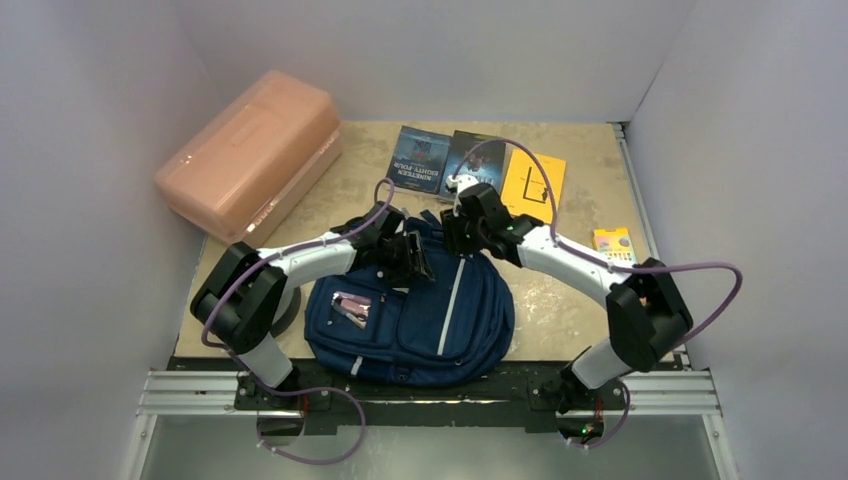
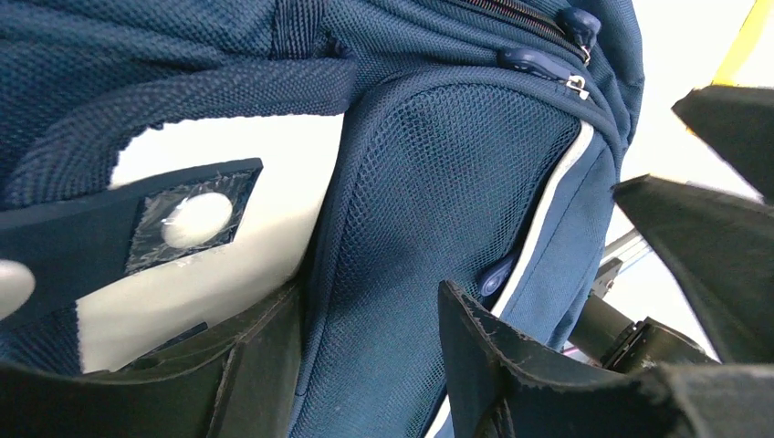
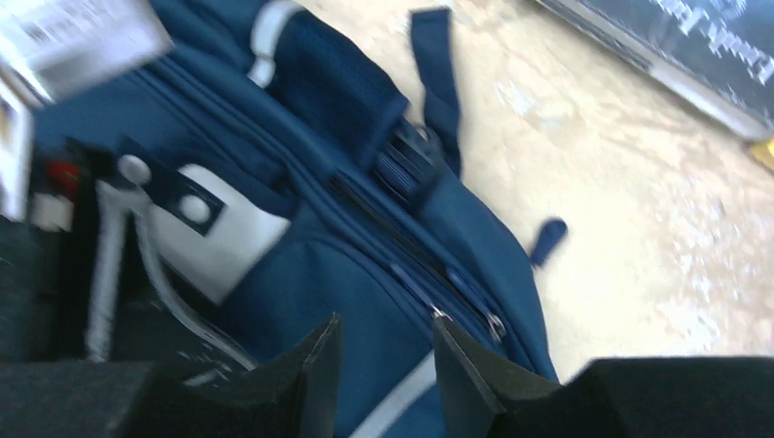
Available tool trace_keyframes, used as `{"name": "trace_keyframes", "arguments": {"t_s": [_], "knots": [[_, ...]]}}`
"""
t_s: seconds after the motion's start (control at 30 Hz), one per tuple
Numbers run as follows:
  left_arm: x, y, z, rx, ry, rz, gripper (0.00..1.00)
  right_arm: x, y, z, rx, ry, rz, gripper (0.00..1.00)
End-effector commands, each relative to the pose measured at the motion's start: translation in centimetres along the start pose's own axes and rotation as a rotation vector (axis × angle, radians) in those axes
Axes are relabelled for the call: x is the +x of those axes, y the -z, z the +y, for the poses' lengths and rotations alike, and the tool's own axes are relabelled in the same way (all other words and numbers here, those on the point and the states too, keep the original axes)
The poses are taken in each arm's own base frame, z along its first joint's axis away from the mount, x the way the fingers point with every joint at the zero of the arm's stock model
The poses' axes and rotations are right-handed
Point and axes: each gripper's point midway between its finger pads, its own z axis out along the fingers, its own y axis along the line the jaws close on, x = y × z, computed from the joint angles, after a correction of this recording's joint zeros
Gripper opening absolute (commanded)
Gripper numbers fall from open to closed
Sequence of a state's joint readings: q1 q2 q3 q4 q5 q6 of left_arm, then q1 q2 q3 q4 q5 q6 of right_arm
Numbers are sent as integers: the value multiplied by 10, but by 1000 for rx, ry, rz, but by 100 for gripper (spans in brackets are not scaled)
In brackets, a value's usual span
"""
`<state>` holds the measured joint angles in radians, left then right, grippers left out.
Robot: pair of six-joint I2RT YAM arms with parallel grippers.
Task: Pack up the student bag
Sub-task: Unzip the student bag at the center of the board.
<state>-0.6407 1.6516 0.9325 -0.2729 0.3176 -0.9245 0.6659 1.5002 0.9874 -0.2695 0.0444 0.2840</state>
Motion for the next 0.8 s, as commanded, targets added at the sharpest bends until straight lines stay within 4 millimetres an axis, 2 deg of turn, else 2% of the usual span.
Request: {"name": "trace_keyframes", "arguments": {"t_s": [0.0, 0.2, 0.3, 0.53, 0.7, 0.77], "knots": [[21, -13, 25, -63, -3, 53, 53, -27, -12, 23, -77, 83, 21, 42], [24, -11, 27, -56, -12, 54, 53, -31, -28, 19, -40, 118, 66, 35], [24, -11, 26, -53, -22, 55, 53, -28, -35, 10, 10, 136, 83, 34], [26, -12, 29, -51, -22, 61, 53, -4, -42, -6, 64, 171, 152, 33], [26, -13, 29, -52, -22, 63, 53, 7, -43, -11, 68, 201, 173, 35], [25, -14, 29, -52, -19, 62, 53, 10, -47, -19, 107, 207, 172, 36]]}}
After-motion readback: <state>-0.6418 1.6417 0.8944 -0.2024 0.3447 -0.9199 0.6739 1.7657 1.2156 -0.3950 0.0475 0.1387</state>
